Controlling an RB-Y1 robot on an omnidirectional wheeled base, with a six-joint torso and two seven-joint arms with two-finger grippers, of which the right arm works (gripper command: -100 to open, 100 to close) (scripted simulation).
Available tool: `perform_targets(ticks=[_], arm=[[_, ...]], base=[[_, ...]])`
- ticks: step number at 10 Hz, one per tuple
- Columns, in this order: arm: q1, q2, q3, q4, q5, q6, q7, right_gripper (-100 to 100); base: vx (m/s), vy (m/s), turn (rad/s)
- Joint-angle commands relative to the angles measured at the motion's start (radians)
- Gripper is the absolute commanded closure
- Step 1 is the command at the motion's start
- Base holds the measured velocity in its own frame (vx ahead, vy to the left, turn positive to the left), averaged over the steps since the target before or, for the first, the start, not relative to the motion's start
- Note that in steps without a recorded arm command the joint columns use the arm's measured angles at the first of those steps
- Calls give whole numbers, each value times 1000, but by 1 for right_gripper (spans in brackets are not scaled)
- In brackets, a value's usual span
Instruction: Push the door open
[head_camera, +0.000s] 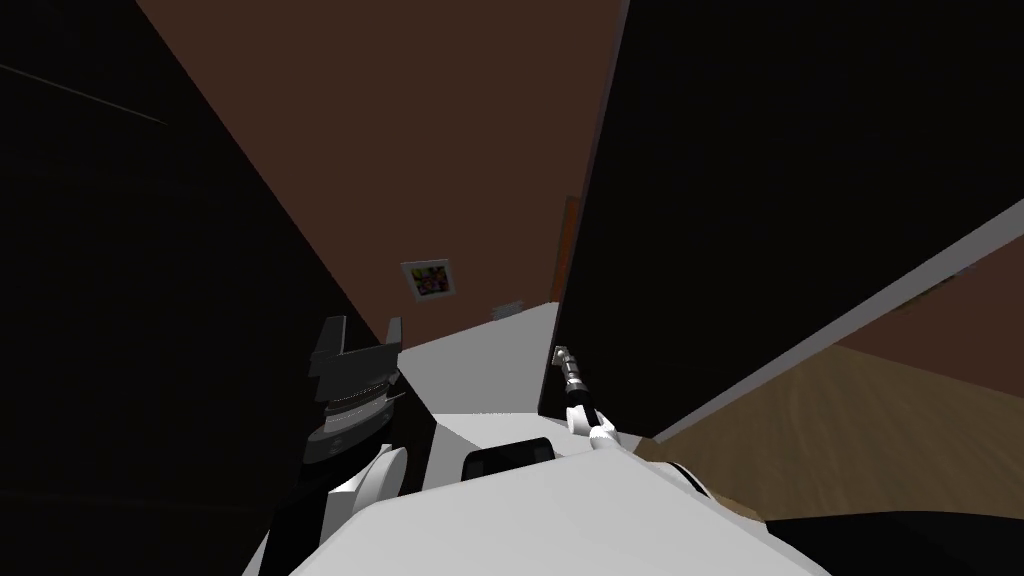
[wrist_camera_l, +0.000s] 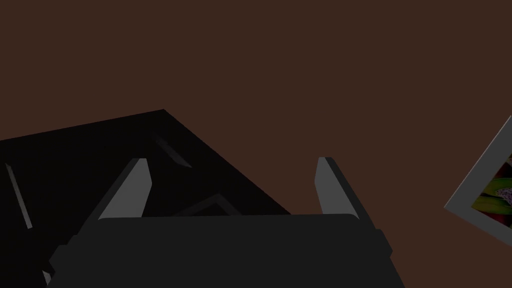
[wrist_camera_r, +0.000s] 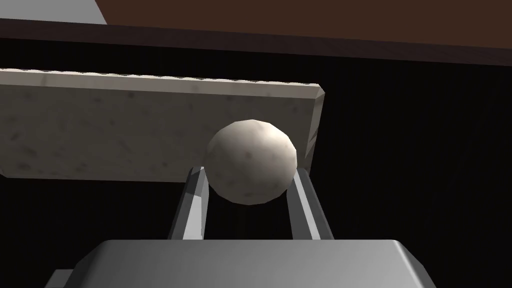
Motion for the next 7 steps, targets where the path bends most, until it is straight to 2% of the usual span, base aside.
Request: perform_targets(ticks=[1, 3, 7], arm=[[14, -7, -14, -42, -7, 18, 4, 100], [13, -9, -41, -40, -23, 20, 14, 100], [13, -12, -73, -38, -42, 22, 26, 100]], base=[[128, 62, -42], [171, 42, -74], [161, 49, -55]])
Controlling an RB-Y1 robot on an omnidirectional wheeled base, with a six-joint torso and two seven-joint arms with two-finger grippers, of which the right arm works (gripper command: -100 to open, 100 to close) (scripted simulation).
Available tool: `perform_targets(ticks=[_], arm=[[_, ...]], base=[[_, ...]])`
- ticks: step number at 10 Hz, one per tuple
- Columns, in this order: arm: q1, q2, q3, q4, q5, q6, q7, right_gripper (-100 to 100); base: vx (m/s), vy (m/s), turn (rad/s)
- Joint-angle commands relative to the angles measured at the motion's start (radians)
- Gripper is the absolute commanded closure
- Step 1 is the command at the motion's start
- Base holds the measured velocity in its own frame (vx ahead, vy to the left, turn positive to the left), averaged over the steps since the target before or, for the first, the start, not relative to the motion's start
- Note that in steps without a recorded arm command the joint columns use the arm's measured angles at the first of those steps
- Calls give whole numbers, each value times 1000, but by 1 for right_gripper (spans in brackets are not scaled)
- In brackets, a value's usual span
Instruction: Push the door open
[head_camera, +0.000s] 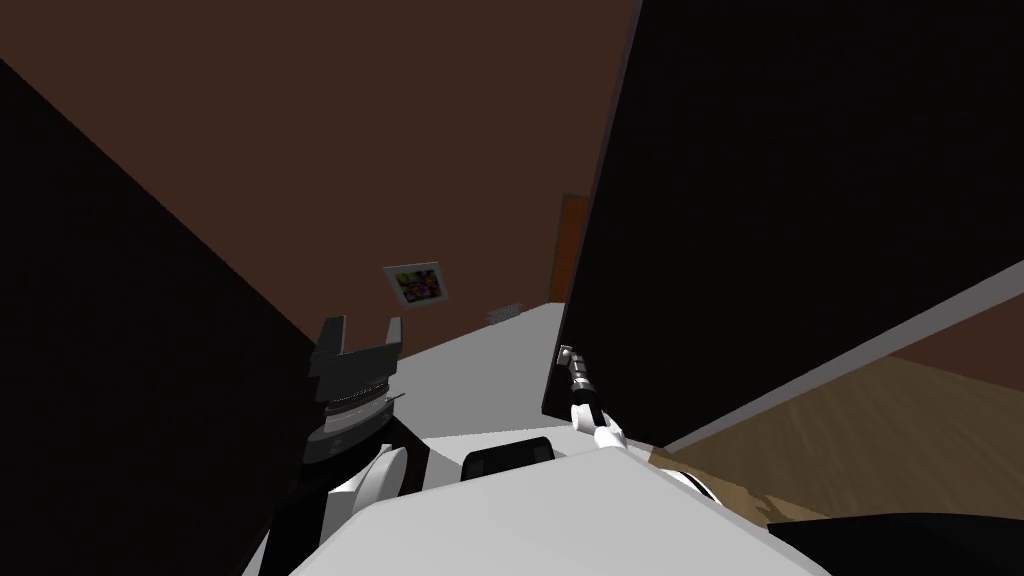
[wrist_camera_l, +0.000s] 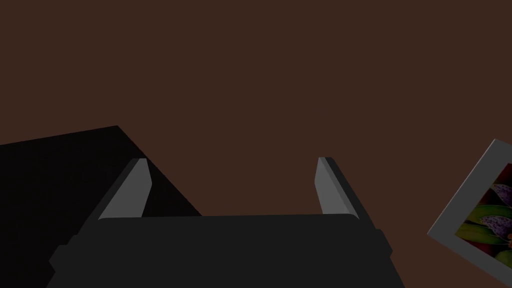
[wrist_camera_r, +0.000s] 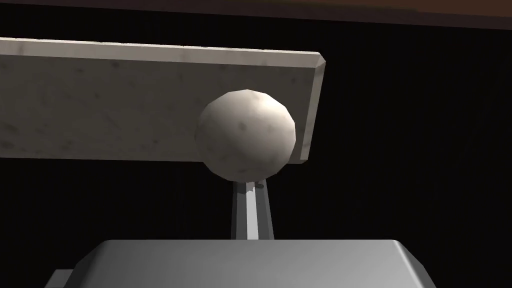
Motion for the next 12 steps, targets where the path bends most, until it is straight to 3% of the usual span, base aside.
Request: perform_targets(ticks=[1, 2, 5, 6, 9, 10, 11, 12], arm=[[-6, 19, 4, -7, 5, -1, 33, -100], [-8, 25, 5, -9, 7, -1, 41, -100], [-16, 72, 10, -19, 14, -2, 86, -100], [-16, 72, 10, -18, 14, -2, 86, -100], [-24, 145, 14, -28, 20, -3, 127, -100], [-25, 159, 15, -29, 21, -3, 132, -100], [-25, 147, 14, -31, 20, 1, 127, -100], [-24, 115, 12, -32, 19, 1, 128, -100]], base=[[-71, 17, -128], [-201, 21, -77], [-195, 28, -73], [-112, -10, -5], [-112, 3, -62], [-110, -3, -30], [-38, 1, -2], [92, 0, 30]])
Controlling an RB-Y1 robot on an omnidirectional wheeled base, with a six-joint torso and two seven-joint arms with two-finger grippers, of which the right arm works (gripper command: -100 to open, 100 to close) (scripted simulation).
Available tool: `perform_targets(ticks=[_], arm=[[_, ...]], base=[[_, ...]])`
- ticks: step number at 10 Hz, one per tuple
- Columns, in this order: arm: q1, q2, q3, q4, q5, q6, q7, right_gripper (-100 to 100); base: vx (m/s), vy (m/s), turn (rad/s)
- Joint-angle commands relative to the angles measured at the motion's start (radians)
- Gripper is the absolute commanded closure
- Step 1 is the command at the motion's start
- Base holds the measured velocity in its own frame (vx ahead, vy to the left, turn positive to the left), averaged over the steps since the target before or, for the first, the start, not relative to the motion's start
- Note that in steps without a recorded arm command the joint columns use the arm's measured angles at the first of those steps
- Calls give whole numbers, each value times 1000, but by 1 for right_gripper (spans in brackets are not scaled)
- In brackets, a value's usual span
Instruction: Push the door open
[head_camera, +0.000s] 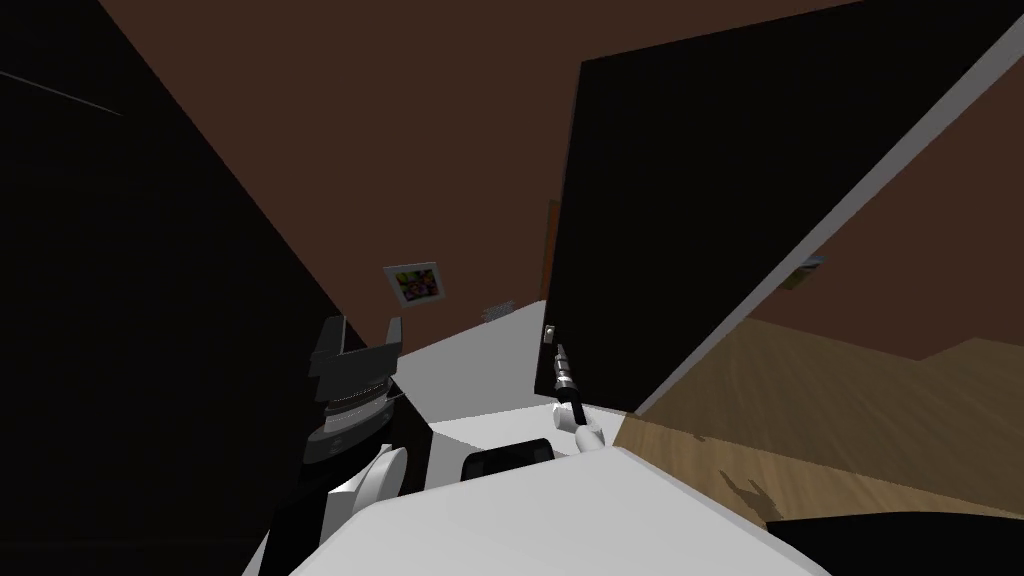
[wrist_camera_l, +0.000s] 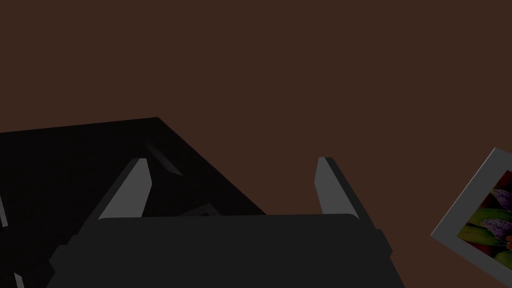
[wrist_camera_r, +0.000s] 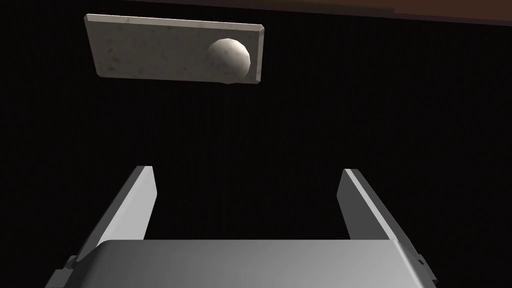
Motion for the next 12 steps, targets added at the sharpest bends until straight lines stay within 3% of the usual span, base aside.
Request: perform_targets(ticks=[1, 4, 6, 7, 8, 9, 12], arm=[[-10, -26, -5, 14, -3, -6, 3, -100], [-10, -41, -9, 17, -5, -10, 2, -100], [-9, -23, -13, 20, -8, -14, 0, -100], [-9, -1, -15, 22, -9, -16, 0, -100], [-3, -9, -13, 6, -8, -8, 2, -100], [-3, -9, -13, 6, -8, -8, 2, 100], [-3, -9, -13, 6, -8, -8, 2, 100]], base=[[162, -56, 28], [189, -42, 19], [268, -59, 39], [215, -60, 33], [81, -24, -2], [-14, 8, 3], [-21, 6, 3]])
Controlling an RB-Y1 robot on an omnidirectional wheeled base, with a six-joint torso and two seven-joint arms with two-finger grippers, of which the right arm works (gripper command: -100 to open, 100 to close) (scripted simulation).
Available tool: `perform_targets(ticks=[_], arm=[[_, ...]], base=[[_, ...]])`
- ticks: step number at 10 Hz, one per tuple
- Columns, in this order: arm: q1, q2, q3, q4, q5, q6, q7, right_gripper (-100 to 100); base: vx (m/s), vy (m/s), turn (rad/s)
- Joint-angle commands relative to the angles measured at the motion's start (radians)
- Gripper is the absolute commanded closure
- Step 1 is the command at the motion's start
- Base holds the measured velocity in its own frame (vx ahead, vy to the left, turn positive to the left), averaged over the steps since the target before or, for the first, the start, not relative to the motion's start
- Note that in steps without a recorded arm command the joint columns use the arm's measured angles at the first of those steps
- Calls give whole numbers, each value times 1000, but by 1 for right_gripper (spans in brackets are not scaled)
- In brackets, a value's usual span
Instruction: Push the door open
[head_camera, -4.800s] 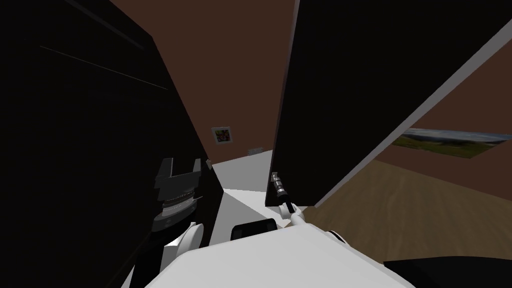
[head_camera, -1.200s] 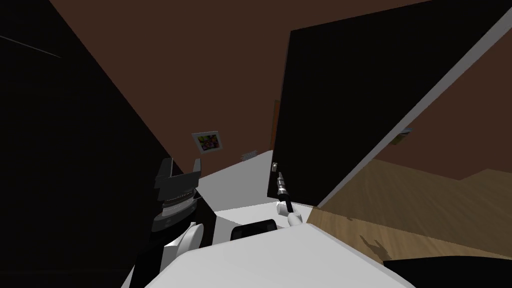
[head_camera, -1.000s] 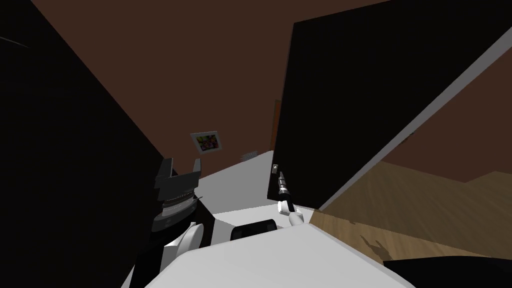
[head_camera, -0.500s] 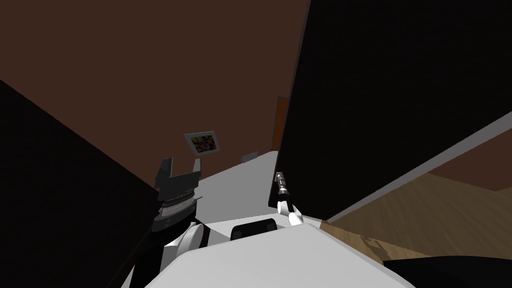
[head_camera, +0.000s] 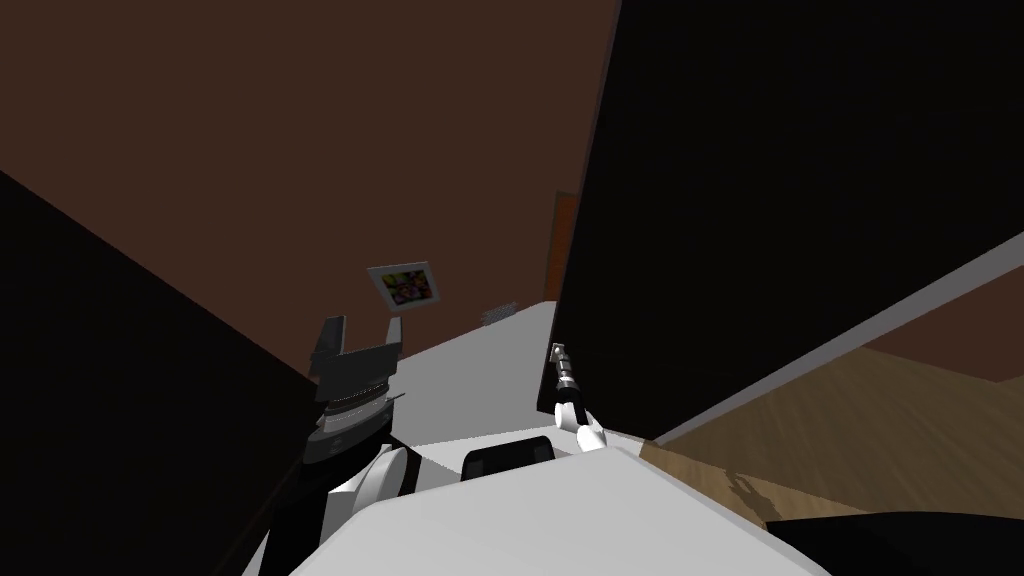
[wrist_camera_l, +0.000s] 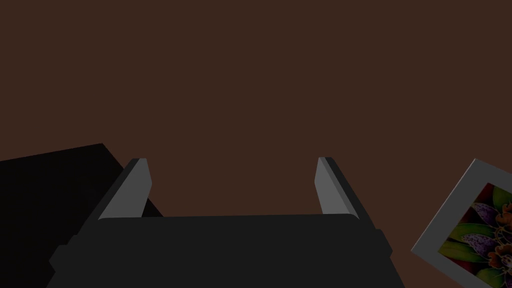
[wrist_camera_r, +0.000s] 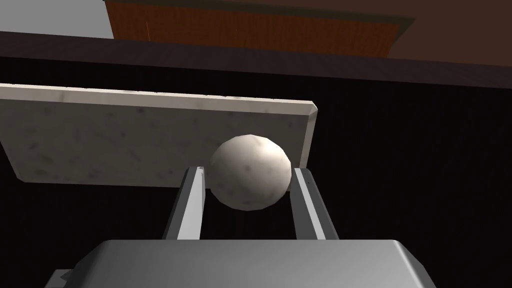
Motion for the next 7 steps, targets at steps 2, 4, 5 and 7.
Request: perform_targets(ticks=[2, 4, 5, 7], arm=[[-1, -1, 0, -2, 0, -3, -1, 100], [2, -20, -17, 0, -11, 0, 5, 100], [2, -33, -33, -1, -21, 0, 9, 100], [2, -41, -52, -2, -34, -1, 15, 100]], base=[[-4, 2, -1], [156, 32, -25], [174, 31, -35], [223, 19, -47]])
